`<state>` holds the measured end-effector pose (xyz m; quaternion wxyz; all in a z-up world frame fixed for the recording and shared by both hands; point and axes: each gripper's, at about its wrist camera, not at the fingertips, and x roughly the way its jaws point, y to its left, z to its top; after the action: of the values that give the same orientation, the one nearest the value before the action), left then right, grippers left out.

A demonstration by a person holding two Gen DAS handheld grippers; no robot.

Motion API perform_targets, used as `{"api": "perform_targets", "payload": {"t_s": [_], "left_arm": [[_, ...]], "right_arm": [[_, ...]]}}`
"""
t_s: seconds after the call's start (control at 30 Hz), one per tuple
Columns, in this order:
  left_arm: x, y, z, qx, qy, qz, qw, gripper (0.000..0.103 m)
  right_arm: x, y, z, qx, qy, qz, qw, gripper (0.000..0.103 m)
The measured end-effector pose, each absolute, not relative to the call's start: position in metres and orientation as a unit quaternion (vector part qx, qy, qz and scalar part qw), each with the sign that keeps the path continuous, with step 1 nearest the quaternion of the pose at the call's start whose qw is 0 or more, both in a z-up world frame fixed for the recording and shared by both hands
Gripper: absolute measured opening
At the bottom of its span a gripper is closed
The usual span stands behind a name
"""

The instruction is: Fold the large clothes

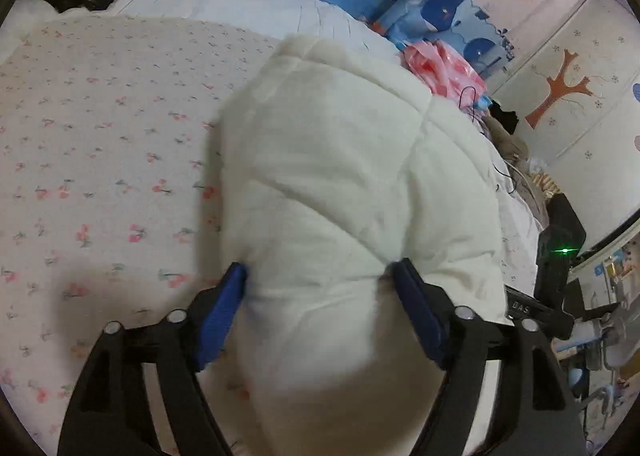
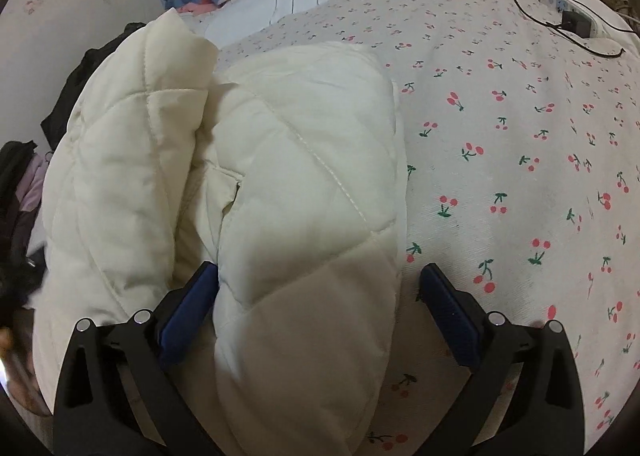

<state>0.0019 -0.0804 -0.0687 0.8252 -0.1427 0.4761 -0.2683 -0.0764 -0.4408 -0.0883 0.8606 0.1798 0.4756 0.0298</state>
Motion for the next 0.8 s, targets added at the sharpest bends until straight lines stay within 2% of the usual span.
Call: {"api": "perform_targets", "payload": {"t_s": [0.17, 0.33, 0.4, 0.47, 0.53, 0.7, 0.8], "left_arm": [[-0.025, -0.069, -0.018, -0.083, 0.440, -0.304, 0.841, 0.075], [-0.039, -0.010, 0.029, 0.000, 0.399, -0.254, 0.881, 0.075], [-0.042, 0.014, 0.017, 0.023, 0.418, -0.216, 0.882, 0.075], [-0.043, 0.035, -0.017, 0.038, 0.447, -0.177, 0.876, 0.075], [-0.049, 0.042, -0.031, 0.043, 0.433, -0.166, 0.885, 0.075], [-0.057, 0.019, -0.030, 0.058, 0.395, -0.149, 0.905, 0.075], [-0.062, 0.019, -0.029, 0.063, 0.387, -0.147, 0.908, 0.075]], "right_arm": [[-0.070, -0.406, -0.088, 0.275, 0.460, 0.076, 0.841, 0.096], [-0.069, -0.311, -0.092, 0.257, 0.479, 0.163, 0.824, 0.096], [-0.070, -0.268, -0.096, 0.181, 0.508, 0.169, 0.825, 0.096], [-0.073, -0.256, -0.093, 0.132, 0.522, 0.178, 0.824, 0.096], [-0.078, -0.263, -0.079, 0.122, 0.531, 0.163, 0.823, 0.096], [-0.092, -0.256, 0.017, 0.096, 0.411, 0.109, 0.900, 0.096], [-0.065, -0.220, 0.027, 0.075, 0.401, 0.091, 0.908, 0.096]]}}
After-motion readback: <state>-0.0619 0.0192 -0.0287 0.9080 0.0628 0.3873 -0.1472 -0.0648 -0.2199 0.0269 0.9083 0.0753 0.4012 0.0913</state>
